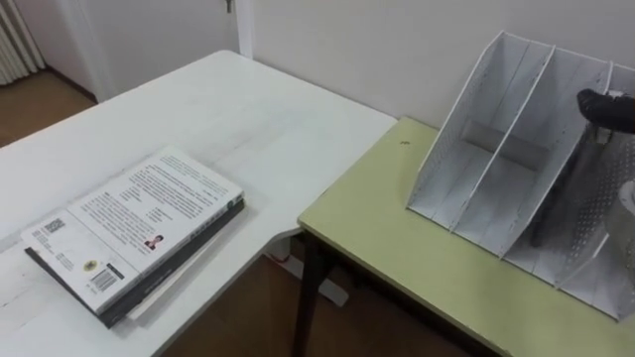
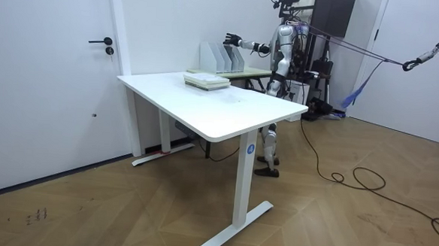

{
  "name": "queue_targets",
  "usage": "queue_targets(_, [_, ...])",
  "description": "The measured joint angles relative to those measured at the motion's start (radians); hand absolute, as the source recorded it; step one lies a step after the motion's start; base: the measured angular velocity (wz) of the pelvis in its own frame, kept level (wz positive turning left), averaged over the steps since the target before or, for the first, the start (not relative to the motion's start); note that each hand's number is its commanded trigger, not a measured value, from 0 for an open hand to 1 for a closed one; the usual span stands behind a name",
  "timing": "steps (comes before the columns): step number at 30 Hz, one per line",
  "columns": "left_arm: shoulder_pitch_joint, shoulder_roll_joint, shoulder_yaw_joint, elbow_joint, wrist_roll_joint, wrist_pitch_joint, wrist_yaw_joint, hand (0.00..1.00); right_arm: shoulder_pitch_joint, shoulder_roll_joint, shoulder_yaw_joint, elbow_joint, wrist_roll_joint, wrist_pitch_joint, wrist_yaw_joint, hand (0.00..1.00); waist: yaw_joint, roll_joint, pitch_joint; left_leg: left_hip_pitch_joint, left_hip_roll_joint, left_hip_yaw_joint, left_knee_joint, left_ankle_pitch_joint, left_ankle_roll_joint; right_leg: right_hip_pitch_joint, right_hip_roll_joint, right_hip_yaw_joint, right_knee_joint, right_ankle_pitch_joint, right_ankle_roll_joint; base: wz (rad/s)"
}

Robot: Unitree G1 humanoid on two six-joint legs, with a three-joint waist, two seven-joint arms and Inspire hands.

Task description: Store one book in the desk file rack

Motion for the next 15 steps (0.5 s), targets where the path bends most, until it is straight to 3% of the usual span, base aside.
queue_targets(15, [-0.014,0.000,-0.008,0.006,0.000,-0.001,-0.001,0.00,0.000,0.000,0.000,0.000,0.000,-0.016,-0.001,0.00,0.022,-0.001,-0.0007,-0.001,0.000,0.000,0.000,0.000,0.000,-0.002,0.000,-0.002,0.000,0.000,0.000,0.00])
